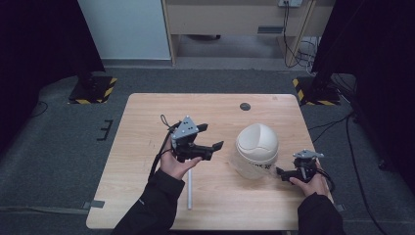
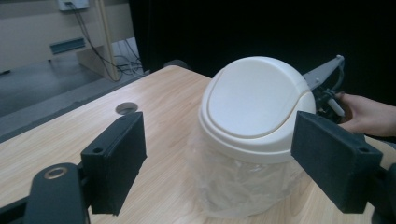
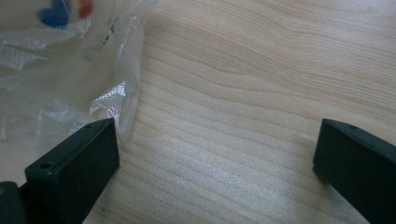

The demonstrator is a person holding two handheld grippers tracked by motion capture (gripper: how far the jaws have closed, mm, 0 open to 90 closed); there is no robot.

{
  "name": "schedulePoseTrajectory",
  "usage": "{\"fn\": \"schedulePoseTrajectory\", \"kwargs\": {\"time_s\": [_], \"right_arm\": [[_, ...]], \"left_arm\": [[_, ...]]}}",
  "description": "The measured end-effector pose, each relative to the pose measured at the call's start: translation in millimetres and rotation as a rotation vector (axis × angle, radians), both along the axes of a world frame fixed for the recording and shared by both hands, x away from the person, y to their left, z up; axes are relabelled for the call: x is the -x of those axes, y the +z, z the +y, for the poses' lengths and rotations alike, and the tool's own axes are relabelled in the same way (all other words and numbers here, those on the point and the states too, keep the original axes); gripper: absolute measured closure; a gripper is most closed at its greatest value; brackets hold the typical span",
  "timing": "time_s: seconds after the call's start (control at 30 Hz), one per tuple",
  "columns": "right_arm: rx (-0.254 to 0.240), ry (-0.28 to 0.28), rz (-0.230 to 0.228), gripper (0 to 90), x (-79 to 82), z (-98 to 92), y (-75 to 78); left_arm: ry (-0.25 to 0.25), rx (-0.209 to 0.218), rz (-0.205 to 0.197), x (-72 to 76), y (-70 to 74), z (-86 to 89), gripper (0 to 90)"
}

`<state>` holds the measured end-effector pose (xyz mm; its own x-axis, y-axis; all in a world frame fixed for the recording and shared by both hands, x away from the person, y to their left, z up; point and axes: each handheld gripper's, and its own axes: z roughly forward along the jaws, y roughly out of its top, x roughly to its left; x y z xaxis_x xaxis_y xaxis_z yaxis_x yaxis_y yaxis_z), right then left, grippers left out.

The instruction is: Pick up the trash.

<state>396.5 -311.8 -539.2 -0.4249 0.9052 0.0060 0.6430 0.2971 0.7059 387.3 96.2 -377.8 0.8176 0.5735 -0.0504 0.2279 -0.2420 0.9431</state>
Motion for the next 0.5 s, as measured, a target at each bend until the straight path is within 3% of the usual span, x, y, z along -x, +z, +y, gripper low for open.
{"fn": "schedulePoseTrajectory", "kwargs": {"time_s": [0.5], "right_arm": [[0.000, 0.000, 0.000, 0.5, 0.0, 0.0, 0.0]], "left_arm": [[-0.106, -0.049, 0.020, -5.9, -13.7, -48.1, 18.3]]}}
